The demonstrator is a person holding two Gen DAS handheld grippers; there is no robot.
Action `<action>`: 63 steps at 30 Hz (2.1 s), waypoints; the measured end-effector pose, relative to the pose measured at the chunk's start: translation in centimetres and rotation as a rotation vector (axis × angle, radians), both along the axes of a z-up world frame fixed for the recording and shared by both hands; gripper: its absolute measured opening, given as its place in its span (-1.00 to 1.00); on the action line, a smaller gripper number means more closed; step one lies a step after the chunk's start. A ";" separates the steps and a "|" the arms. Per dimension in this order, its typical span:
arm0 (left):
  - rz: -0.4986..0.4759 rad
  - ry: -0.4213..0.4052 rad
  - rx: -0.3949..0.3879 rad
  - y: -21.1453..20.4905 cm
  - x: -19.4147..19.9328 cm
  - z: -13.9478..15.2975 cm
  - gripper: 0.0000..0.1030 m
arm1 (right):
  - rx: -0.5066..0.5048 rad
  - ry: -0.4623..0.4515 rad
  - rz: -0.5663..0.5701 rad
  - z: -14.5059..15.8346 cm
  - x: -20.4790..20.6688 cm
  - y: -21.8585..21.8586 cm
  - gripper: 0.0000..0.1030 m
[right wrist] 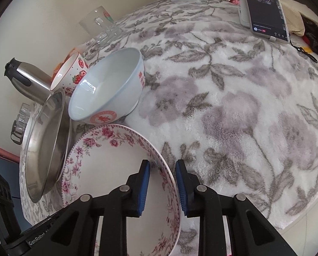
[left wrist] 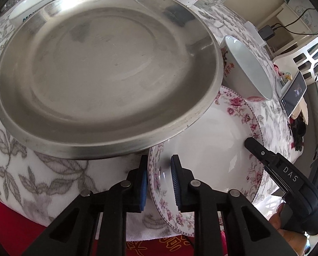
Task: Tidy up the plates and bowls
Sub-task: 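Lift the rose-rimmed plate with both grippers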
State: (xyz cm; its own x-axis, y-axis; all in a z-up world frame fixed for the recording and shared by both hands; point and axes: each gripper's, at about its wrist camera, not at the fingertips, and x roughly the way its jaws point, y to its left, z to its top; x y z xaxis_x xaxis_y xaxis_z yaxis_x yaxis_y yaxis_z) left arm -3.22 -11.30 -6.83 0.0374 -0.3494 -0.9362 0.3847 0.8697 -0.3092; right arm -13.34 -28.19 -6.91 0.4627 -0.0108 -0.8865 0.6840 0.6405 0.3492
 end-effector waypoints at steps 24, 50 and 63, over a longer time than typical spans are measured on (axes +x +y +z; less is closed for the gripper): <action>-0.008 0.007 -0.003 -0.2 -0.2 0.3 -0.59 | 0.027 0.004 0.002 0.4 -1.8 0.3 -0.47; -0.081 -0.038 -0.059 -1.4 -1.7 2.2 -0.59 | -0.004 -0.054 -0.045 3.1 -5.7 0.4 -0.47; -0.105 -0.074 -0.099 -1.3 -2.2 3.7 -0.59 | -0.003 -0.120 -0.081 4.4 -6.9 0.1 -0.47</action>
State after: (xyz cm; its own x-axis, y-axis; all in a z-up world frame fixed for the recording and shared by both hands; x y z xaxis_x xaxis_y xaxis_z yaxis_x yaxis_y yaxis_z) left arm -5.41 -12.59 -3.12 0.0629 -0.4451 -0.8933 0.4970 0.7902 -0.3587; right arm -20.20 -28.04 -2.53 0.5627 -0.0547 -0.8248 0.6868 0.5862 0.4297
